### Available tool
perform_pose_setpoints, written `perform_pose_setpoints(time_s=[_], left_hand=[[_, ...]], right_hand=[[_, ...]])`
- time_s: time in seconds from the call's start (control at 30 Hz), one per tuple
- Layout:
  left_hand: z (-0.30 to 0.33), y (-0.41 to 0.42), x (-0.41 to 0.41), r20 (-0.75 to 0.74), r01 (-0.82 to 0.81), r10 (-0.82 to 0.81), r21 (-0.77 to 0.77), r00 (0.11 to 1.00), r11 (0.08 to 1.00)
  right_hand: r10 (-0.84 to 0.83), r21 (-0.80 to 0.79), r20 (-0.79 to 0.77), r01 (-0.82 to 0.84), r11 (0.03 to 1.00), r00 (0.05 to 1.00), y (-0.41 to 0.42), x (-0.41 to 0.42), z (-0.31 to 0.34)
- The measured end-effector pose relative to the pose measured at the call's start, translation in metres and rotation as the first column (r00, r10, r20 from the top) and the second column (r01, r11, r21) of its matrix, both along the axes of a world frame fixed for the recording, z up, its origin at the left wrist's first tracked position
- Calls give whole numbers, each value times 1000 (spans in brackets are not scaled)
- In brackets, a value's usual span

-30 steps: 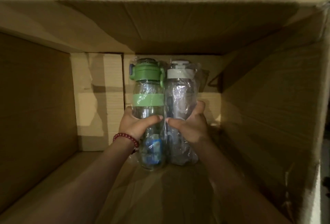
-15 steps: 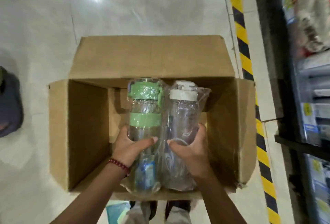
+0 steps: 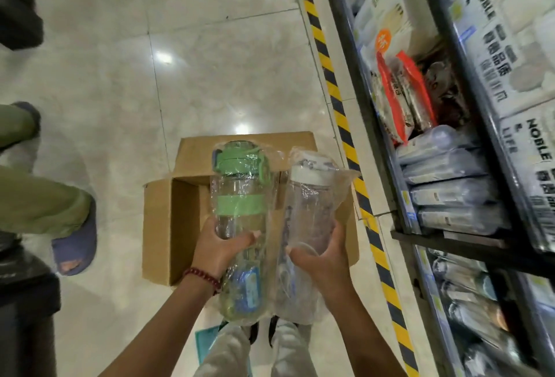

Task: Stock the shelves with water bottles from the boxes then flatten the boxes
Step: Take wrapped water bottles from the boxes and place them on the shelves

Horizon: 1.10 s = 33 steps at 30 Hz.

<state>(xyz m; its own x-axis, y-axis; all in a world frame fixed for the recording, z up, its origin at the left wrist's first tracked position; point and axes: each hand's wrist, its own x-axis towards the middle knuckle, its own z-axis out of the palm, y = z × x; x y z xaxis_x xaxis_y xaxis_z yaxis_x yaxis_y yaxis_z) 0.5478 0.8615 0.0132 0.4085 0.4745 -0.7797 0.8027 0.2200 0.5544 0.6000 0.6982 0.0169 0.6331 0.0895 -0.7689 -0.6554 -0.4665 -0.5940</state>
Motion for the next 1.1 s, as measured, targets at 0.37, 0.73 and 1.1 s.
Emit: perform_pose_setpoints(time_s=[0.37,0.73,1.1], left_hand=[[166,-34,-31,216,43,-60,84,974,996],[269,-53,-40,450,261,-360,268,817,927],[309,-67,-53,555,546,-635,344,538,764]], right_hand=[[-178,136,172,156,978,969,-56,-37,158],[-264,200,410,196,960,873,-109,-85,268],[-531,222,569,504,835,629,-113,-183,306]])
